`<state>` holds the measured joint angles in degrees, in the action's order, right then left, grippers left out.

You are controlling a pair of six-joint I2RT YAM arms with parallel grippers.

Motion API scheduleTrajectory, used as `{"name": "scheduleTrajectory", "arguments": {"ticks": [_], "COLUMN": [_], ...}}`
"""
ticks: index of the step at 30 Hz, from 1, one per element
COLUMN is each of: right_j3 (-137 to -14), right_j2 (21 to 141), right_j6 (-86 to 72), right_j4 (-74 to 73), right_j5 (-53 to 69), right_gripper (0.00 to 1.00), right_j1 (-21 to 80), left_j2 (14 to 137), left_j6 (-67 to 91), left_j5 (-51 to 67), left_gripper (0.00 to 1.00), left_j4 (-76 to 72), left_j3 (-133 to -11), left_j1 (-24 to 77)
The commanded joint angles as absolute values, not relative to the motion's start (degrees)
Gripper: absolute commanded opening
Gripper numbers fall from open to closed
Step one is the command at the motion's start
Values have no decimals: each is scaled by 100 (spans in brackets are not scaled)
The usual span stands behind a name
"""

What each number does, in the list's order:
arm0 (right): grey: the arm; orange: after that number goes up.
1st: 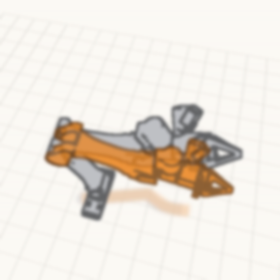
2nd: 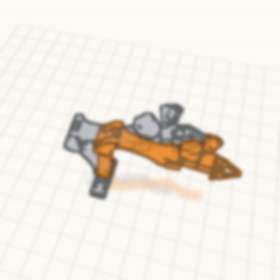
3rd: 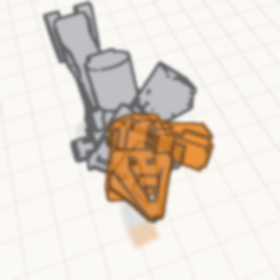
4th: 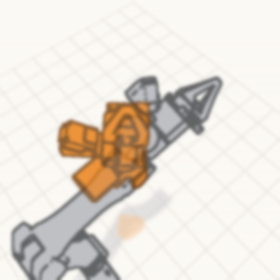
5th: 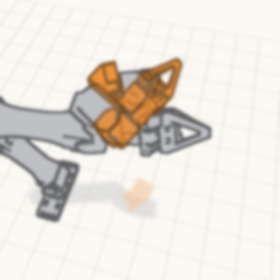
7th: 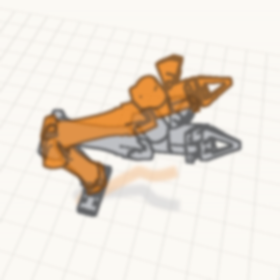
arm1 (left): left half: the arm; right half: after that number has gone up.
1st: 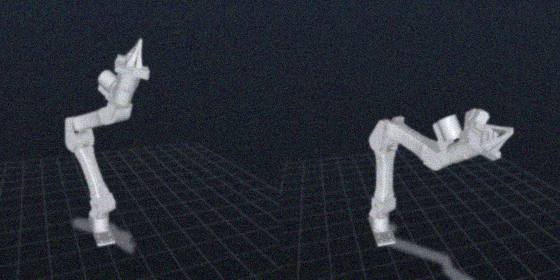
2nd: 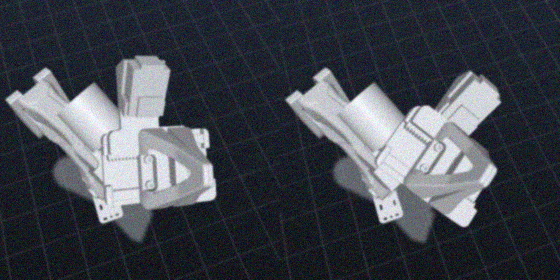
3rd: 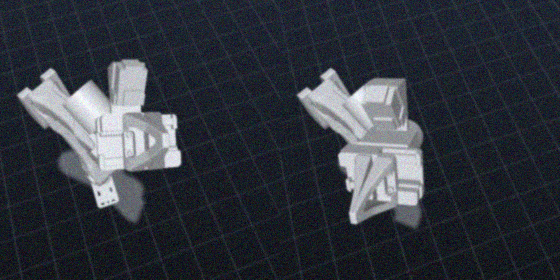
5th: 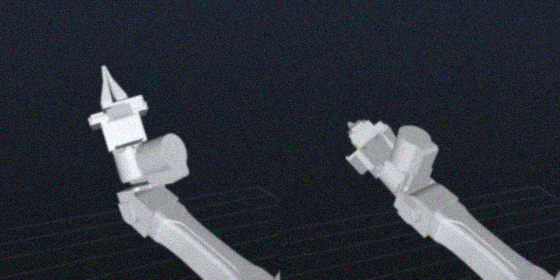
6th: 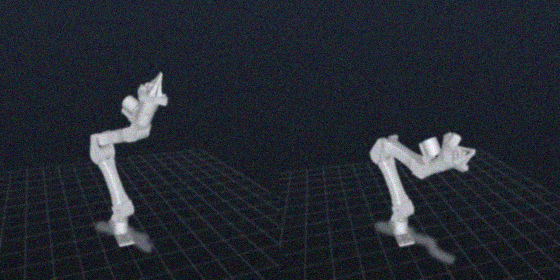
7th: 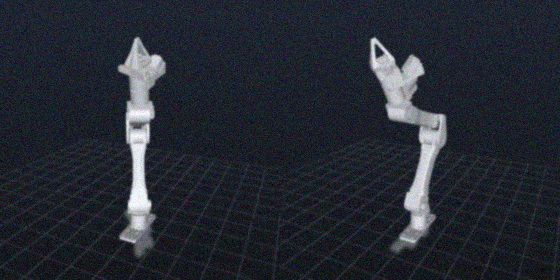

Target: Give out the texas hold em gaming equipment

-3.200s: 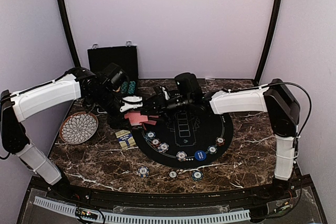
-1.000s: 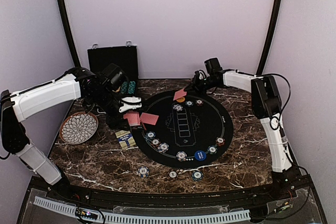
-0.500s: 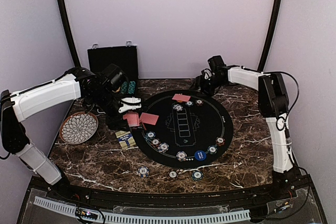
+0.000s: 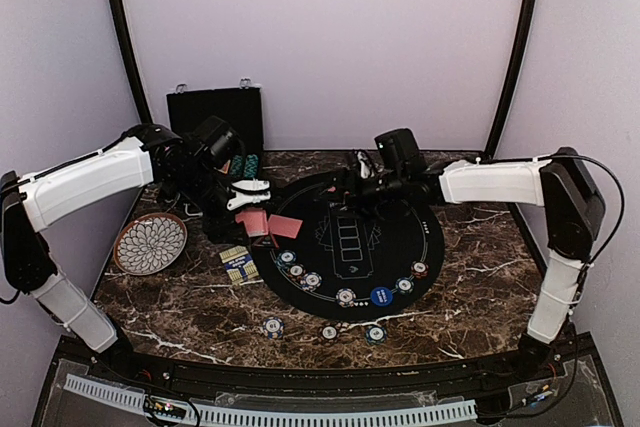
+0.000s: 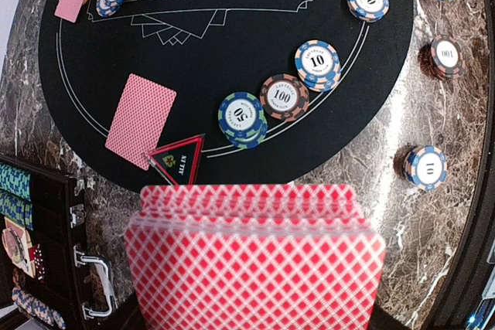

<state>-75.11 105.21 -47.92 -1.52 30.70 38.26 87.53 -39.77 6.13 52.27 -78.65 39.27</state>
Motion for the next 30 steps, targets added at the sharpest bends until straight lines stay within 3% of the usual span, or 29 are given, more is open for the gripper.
{"name": "scheduleTrajectory", "arguments": {"ticks": [1, 30], "right_j3": [-6912, -8078], "right_j2": [10286, 11654], "right_j6": [-5832, -6860], "right_j4": [1603, 2797], "right_j5": [3525, 4187], "right_gripper": [76, 76], "right_j1": [4202, 5220], "left_j2": [8758, 8881], "left_j6": [-3872, -3756], "left_j5": [803, 1084], "left_gripper": [12, 11], "left_j4": [5273, 5459], "left_j3": [-8167, -8534], "left_j1": [3902, 3902]}}
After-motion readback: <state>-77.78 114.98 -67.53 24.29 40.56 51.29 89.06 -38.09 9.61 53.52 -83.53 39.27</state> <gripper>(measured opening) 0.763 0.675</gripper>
